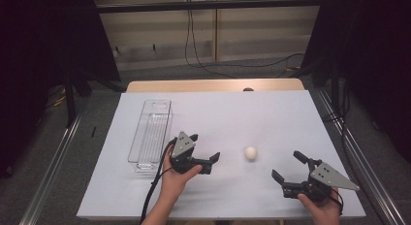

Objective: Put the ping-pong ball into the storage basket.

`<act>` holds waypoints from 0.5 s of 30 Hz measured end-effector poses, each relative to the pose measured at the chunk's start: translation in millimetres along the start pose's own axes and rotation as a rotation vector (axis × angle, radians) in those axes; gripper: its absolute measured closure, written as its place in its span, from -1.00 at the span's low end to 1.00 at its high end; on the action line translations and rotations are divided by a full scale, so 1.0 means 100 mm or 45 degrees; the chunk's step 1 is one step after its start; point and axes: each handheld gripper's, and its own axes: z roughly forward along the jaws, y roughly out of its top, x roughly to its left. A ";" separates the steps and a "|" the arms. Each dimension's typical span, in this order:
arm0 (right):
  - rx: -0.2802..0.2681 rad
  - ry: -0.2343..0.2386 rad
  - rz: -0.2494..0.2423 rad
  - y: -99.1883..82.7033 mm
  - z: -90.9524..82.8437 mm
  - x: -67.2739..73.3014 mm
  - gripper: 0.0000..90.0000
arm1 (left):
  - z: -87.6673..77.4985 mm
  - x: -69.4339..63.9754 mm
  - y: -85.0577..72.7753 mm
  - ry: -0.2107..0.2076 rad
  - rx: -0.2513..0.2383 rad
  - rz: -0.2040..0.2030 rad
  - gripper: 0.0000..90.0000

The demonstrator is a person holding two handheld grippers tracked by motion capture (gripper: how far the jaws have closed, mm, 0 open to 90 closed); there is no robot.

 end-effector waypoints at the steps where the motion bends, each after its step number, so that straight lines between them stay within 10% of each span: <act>1: 0.000 -0.001 0.002 0.00 0.00 0.00 -0.95 | 0.01 0.00 0.00 -0.002 0.006 0.004 -0.95; 15: 0.000 0.004 0.001 0.00 -0.01 0.00 -0.95 | 0.11 -0.02 0.00 -0.019 0.035 0.011 -0.95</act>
